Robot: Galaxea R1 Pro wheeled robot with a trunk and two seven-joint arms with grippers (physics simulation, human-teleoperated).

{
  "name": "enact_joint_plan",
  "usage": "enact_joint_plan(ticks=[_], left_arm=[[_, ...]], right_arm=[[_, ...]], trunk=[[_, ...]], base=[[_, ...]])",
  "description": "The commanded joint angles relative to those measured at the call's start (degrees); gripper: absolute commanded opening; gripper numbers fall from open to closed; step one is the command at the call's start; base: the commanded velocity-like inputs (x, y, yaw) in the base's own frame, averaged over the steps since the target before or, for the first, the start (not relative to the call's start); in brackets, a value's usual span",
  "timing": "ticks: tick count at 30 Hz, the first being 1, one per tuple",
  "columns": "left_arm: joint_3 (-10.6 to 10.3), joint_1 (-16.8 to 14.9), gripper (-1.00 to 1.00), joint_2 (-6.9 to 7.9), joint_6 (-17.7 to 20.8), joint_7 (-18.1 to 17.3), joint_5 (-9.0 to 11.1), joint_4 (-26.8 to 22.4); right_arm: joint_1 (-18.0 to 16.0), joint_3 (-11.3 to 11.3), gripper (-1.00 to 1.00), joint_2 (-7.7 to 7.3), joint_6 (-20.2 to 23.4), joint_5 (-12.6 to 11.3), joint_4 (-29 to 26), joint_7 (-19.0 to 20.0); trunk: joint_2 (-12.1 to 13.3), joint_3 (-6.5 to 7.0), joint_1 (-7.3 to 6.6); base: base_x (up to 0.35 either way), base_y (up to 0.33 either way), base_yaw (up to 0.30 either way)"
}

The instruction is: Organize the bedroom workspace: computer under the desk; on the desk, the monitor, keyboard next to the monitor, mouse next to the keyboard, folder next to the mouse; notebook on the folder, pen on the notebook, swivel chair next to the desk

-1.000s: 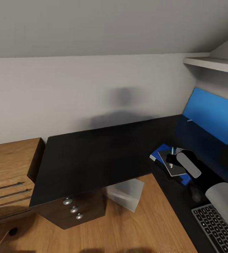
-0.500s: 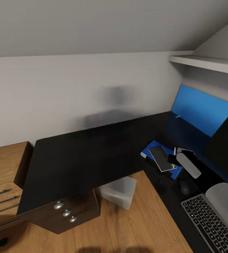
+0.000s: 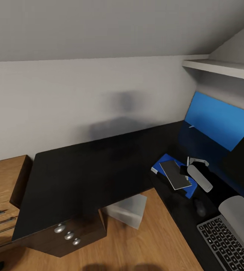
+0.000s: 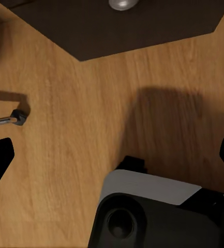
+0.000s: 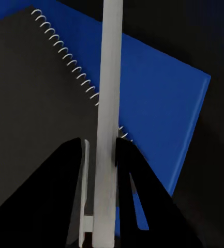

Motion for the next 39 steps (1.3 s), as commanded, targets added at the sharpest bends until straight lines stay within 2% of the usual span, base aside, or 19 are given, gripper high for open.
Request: enact_joint_plan(ticks=[1,11,25,27,28,31,39], left_arm=[[-0.49,-0.04,1.0,0.01,-0.22,0.28,0.47,0.01],[-0.49,-0.04,1.0,0.01,-0.19,0.28,0.47,0.01],[-0.57,-0.04,1.0,-0.07,-0.21,0.28,0.41,0.01],[-0.57,-0.04,1.0,-0.07,-0.22,0.28,0.43,-0.03],[-0.54,-0.04,1.0,-0.08,-0.22,0.33,0.45,-0.05],[-0.44,-0.04,1.0,-0.06,-0.22,0.35,0.46,-0.07],[-0.33,-0.04,1.0,0.0,-0.3,0.43,0.47,-0.08]], right_arm=[[-0.07,0.3,-1.0,-0.07,0.03,-0.48,-0.08,-0.43],[-0.07,0.38,-1.0,-0.04,0.03,-0.44,0.0,-0.1],[0.0,0.53,-1.0,0.09,0.08,-0.46,0.07,0.93],[0.0,0.8,-1.0,0.28,0.1,-0.32,0.82,3.23],[-0.03,1.5,-1.0,0.45,0.11,0.13,1.66,5.56],[-0.06,2.41,-1.0,0.56,0.17,0.79,2.21,7.36],[-0.05,2.99,-1.0,0.63,0.2,1.3,2.61,8.51]], trunk=[[-0.05,-0.06,0.01],[-0.05,-0.06,0.01],[-0.05,-0.06,0.01],[-0.05,-0.06,0.01],[-0.05,-0.06,0.01],[-0.05,-0.06,0.01],[-0.05,-0.06,0.01]], base=[[0.049,0.0,0.0],[0.15,0.0,0.0],[0.019,0.0,0.0],[0.001,0.0,0.0],[0.0,0.0,0.0],[0.0,0.0,0.0],[0.0,0.0,0.0]])
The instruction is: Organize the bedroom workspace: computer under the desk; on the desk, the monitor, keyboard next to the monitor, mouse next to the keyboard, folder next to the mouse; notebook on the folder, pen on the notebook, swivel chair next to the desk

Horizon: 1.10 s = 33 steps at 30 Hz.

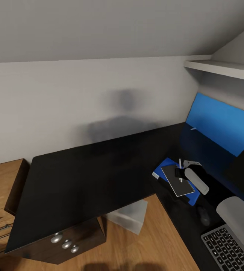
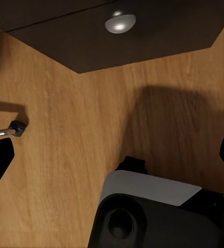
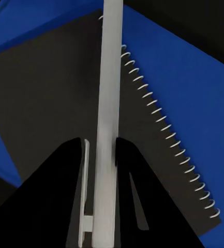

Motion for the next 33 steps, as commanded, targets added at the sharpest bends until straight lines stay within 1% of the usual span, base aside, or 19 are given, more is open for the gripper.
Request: enact_joint_plan(ticks=[1,6,33], left_arm=[[-0.49,-0.04,1.0,0.01,-0.23,0.3,0.49,0.01],[-0.48,-0.04,1.0,-0.01,-0.23,0.35,0.48,0.0],[-0.48,-0.04,1.0,-0.07,-0.23,0.67,0.56,0.0]], right_arm=[[-0.08,0.31,-1.0,-0.08,-0.03,-0.61,-0.07,-0.48],[-0.08,0.37,-1.0,-0.07,-0.03,-0.59,-0.05,-0.43],[-0.09,0.43,-1.0,-0.07,-0.03,-0.58,-0.12,-0.41]], trunk=[[-0.05,-0.06,0.01],[-0.05,-0.06,0.01],[-10.88,-4.91,5.94]], base=[[0.0,0.0,0.0],[0.0,0.0,0.0],[0.0,0.0,0.0]])
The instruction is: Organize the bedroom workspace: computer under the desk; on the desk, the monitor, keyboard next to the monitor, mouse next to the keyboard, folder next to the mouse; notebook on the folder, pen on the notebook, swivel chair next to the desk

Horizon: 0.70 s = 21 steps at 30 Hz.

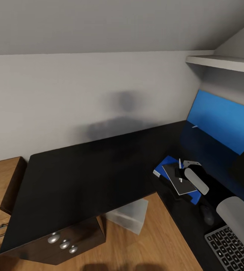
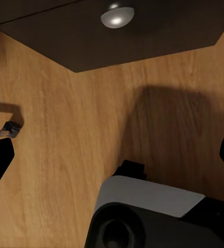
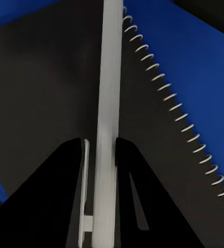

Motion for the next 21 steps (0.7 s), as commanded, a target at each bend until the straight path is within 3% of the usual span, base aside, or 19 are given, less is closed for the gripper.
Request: enact_joint_plan(ticks=[1,9,19,20,21], left_arm=[[-0.49,-0.04,1.0,0.01,-0.23,0.28,0.48,0.01],[-0.49,-0.04,1.0,0.01,-0.23,0.3,0.48,0.01],[-0.48,-0.04,1.0,0.09,-0.21,0.28,0.48,0.01],[-0.48,-0.04,1.0,0.1,-0.2,0.28,0.48,0.01],[-0.48,-0.04,1.0,0.1,-0.19,0.28,0.48,0.01]], right_arm=[[-0.07,0.3,-1.0,-0.08,-0.03,-0.62,-0.09,-0.52],[-0.06,0.28,-1.0,-0.08,-0.03,-0.62,-0.1,-0.52],[-0.06,0.21,-1.0,-0.08,-0.03,-0.59,-0.28,-0.59],[-0.07,0.21,1.0,-0.08,-0.03,-0.59,-0.28,-0.6],[-0.07,0.21,1.0,-0.08,-0.03,-0.58,-0.28,-0.6]], trunk=[[-0.45,-0.24,0.23],[-3.66,-1.68,1.99],[-3.66,-1.68,1.99],[-3.66,-1.68,1.99],[-3.66,-1.68,1.99]], base=[[0.0,0.0,0.0],[0.0,0.0,0.0],[0.0,0.0,0.0],[0.0,0.0,0.0],[0.0,0.0,0.0]])
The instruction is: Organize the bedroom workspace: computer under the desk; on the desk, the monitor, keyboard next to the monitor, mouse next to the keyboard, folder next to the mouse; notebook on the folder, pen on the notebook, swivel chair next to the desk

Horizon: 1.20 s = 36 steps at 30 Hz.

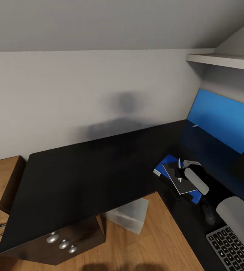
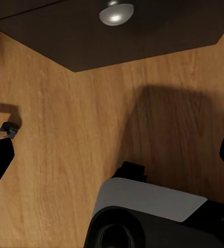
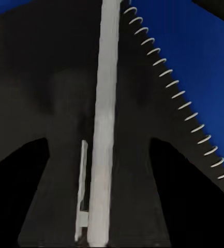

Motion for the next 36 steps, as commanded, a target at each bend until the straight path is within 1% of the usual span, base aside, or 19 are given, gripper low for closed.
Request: enact_joint_plan(ticks=[1,17,22,26,36], left_arm=[[-0.49,-0.04,1.0,0.01,-0.24,0.28,0.48,0.01],[-0.49,-0.04,1.0,0.01,-0.25,0.28,0.4,0.01],[-0.51,-0.04,1.0,0.01,-0.26,0.24,0.39,0.01],[-0.61,-0.04,1.0,-0.02,-0.26,0.21,0.39,0.01],[-0.65,-0.04,1.0,-0.01,-0.24,0.18,0.39,0.01]], right_arm=[[-0.06,0.3,1.0,-0.08,-0.01,-0.57,-0.09,-0.57],[-0.07,0.19,1.0,-0.13,-0.01,-0.55,-0.26,-0.59],[-0.03,0.1,1.0,-0.21,0.02,-0.61,-1.75,-0.69],[-0.01,0.11,1.0,-0.24,0.1,-0.62,-2.85,-0.78],[0.01,0.07,1.0,-0.25,0.1,-0.63,-3.41,-0.83]], trunk=[[-0.04,-0.05,0.0],[-0.04,-0.05,0.0],[-0.04,-0.05,0.0],[1.57,0.66,-0.88],[5.58,2.46,-3.07]], base=[[0.0,0.0,0.0],[0.0,0.0,0.0],[0.0,0.0,0.0],[0.0,0.0,0.0],[0.0,0.0,0.0]])
